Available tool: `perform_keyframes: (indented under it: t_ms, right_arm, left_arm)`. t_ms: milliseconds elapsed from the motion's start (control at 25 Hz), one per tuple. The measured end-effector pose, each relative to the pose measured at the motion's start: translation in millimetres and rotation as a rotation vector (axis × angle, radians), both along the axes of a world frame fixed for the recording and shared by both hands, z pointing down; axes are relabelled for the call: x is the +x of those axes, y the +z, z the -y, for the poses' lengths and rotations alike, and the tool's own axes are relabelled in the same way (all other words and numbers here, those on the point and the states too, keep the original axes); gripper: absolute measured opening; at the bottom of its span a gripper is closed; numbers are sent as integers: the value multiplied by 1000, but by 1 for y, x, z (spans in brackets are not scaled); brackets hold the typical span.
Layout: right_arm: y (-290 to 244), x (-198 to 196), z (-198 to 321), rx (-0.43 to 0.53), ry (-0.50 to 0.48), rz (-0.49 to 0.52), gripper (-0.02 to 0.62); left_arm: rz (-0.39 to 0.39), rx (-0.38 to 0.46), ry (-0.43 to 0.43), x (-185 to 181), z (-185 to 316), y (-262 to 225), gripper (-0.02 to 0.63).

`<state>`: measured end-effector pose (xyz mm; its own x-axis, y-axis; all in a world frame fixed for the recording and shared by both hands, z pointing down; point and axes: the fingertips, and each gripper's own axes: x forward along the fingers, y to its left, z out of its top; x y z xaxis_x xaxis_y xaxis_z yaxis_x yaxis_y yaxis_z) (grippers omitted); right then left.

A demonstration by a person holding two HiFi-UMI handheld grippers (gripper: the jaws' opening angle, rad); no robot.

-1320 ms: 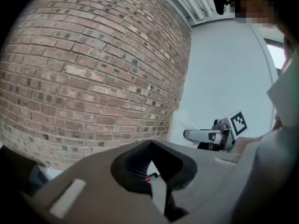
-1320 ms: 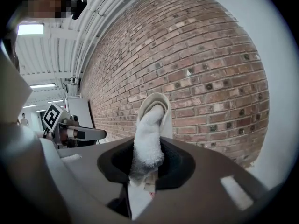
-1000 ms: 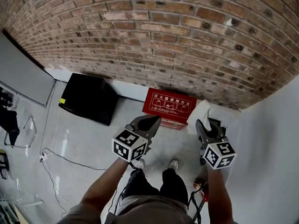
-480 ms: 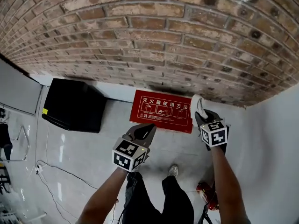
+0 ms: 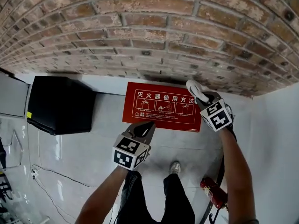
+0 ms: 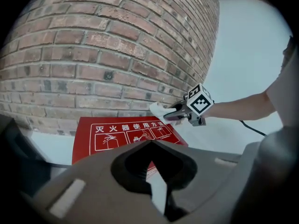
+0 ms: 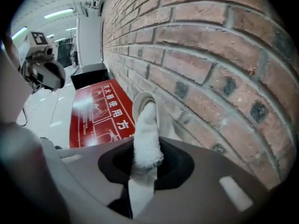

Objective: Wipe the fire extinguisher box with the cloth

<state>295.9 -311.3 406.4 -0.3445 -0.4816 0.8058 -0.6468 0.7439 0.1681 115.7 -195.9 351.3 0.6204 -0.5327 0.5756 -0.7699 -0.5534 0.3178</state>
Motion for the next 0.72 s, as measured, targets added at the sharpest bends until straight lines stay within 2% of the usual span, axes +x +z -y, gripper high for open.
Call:
perform_keyframes:
  t_ms: [200,520,720]
  right_arm:
    - [10,-20,-53,-105,-103,-7,95]
    - [14,-56,-148,-177,-174,36,94]
    - [21,-91,-173,-201,-197,53,95]
  left_arm:
    - [-25,-14,1,2,-3,14,0]
    - [-58,-36,24,0,-23,28,0]
    - [-60,-37,17,-16,-25,35,0]
